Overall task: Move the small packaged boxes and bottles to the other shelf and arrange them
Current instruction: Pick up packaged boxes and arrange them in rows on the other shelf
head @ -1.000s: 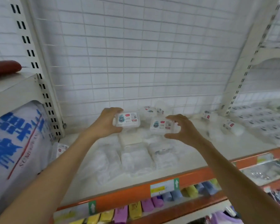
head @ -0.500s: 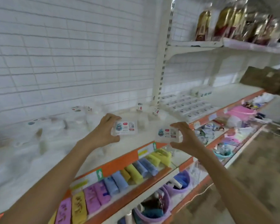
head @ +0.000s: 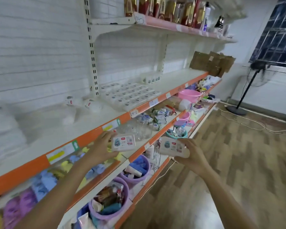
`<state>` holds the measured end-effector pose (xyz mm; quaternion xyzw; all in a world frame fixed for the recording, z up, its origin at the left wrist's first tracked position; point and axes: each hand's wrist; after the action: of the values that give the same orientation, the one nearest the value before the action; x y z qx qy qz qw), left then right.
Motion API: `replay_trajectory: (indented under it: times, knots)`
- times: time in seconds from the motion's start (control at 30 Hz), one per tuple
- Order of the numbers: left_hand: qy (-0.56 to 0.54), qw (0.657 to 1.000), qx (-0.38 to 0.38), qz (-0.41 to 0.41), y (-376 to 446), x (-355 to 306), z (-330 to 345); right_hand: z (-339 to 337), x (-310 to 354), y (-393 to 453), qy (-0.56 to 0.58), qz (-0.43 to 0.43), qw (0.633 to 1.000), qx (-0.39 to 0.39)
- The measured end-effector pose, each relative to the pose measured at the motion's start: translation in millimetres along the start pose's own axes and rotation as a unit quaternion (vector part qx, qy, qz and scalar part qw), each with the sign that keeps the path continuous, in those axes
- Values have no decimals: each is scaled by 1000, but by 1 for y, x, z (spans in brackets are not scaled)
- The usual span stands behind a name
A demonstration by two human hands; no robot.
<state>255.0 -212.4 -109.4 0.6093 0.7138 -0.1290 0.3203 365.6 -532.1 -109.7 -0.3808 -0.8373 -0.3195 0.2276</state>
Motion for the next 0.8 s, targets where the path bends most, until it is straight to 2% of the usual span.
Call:
replay_trajectory:
  times: [0.2,0.37,0.57,0.8]
  knots:
    - [2,1000,23,21,58,-34,51,-24,-68,2,-6,56,998,-28]
    - [-25,999,16,29,130,-48,81,-41,-118,39,9,89,995,-52]
    - [-32,998,-42,44,247,-58,84,-68,-168,149,8,68,995,-67]
    - [-22,993,-115,28,357,-52,62,-71,-198,289,56,9,998,-13]
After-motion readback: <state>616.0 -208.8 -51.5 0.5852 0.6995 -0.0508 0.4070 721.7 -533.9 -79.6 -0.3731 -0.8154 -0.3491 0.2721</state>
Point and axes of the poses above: each hand's wrist, its own y-axis towards the middle knuckle, its own z-axis out of the palm, x = y × z, and after that the axes turned 3 degrees about -z, right-handed
